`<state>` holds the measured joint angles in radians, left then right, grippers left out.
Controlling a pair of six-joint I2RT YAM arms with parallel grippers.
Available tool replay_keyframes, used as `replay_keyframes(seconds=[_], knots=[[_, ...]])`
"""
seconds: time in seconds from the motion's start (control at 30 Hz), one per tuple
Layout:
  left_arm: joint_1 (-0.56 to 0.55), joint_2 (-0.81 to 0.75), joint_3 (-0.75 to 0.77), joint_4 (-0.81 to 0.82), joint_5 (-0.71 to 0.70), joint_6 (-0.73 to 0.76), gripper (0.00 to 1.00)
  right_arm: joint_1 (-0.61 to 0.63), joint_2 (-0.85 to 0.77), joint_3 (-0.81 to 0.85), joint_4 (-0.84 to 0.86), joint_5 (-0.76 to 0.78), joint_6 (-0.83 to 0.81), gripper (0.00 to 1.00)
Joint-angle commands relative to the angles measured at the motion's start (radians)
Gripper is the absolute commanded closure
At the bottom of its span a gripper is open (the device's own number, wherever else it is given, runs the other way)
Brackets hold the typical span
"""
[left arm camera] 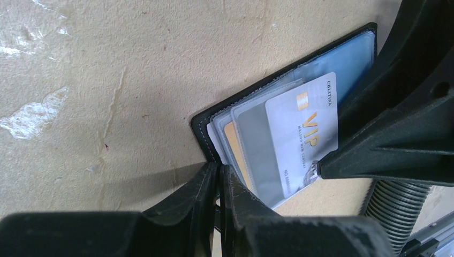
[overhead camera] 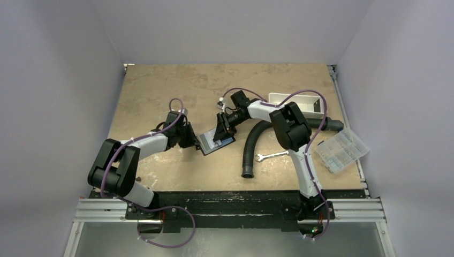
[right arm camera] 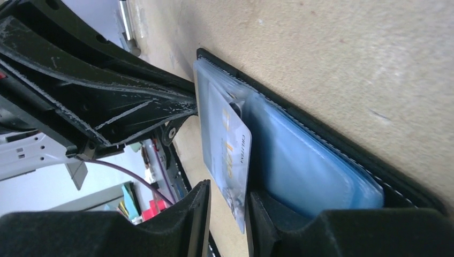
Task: Put the credit cards into the card holder
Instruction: Insert the credit card into the card holder.
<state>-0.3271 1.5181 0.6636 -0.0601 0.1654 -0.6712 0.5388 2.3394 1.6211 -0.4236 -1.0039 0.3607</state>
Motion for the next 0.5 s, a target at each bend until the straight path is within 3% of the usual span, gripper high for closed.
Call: replay_keyframes(seconds=[0.0, 0.23, 0.47], knots=[[0.0, 0.008, -0.027, 0.015, -0.019, -0.001, 0.89, -0.01, -0.037, -0.022, 0.017, 0.157, -0.014, 0.66], [0.0, 0.016, -0.027, 0.029, -0.005, -0.005, 0.89, 0.035, -0.019, 0.004, 0.055, 0.122, 0.019, 0.78], [0.0, 0.003, -0.028, 0.016, -0.009, 0.001, 0.89, 0.011, -0.093, -0.02, 0.012, 0.23, -0.019, 0.58]])
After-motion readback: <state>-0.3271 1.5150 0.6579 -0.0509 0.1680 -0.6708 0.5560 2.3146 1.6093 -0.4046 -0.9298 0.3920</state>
